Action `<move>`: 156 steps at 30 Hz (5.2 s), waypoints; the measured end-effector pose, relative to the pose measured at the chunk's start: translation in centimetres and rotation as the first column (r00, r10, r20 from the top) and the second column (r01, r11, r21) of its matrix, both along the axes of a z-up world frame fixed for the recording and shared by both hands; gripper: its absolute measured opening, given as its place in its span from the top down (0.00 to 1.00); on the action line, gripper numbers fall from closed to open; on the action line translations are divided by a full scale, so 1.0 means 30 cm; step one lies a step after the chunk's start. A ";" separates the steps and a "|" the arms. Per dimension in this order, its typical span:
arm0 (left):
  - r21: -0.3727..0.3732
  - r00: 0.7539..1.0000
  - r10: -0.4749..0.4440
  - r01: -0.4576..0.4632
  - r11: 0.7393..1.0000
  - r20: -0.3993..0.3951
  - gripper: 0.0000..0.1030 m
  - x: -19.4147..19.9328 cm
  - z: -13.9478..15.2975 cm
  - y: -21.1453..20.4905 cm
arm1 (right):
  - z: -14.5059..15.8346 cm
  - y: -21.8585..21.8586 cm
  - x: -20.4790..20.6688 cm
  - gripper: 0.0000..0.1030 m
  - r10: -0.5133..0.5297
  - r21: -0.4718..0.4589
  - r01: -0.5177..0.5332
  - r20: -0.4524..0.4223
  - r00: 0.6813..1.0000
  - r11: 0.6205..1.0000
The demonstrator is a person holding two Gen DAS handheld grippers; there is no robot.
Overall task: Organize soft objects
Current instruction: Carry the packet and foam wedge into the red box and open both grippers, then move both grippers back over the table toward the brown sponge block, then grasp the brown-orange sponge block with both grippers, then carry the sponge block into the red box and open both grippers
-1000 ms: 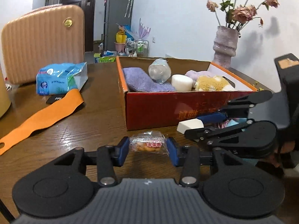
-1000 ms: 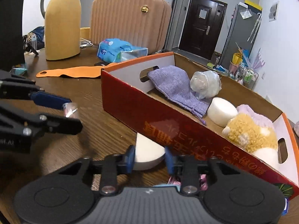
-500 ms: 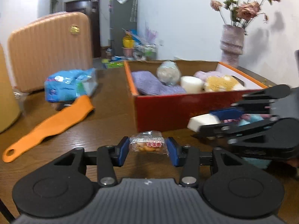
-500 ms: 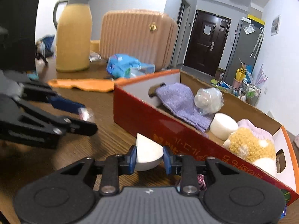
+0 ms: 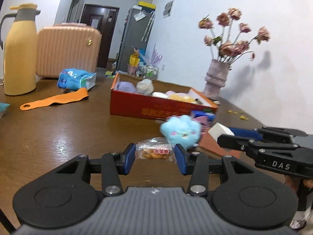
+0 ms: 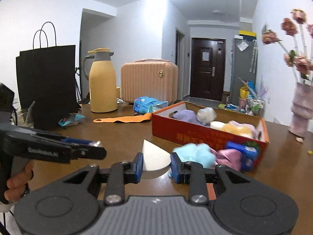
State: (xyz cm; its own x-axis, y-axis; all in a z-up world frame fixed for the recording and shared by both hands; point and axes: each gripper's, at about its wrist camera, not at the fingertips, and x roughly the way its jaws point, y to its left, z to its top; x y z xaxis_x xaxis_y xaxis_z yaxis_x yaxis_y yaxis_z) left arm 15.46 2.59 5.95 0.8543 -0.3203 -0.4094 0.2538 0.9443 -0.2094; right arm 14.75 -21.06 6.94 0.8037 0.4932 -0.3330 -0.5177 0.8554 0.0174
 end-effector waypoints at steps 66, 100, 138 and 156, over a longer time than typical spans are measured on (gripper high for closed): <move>0.206 0.997 0.027 -0.042 0.978 0.076 0.05 -0.074 -0.113 -0.075 | -0.105 -0.149 -0.066 0.23 -0.171 0.019 0.171 -0.023 0.985 0.985; -0.073 0.998 -0.049 0.046 0.996 -0.031 0.32 0.192 -0.133 -0.053 | -0.166 -0.096 0.151 0.49 0.256 0.224 -0.196 -0.279 0.926 0.955; -0.347 0.993 -0.029 -0.014 0.938 -0.118 0.69 0.184 -0.057 0.105 | -0.105 -0.028 0.241 0.72 0.123 0.325 -0.019 -0.301 0.945 0.945; -0.022 0.962 -0.026 0.021 1.000 -0.273 0.69 1.050 0.007 0.035 | -0.030 0.104 1.057 0.71 0.012 0.218 0.108 -0.486 0.874 0.970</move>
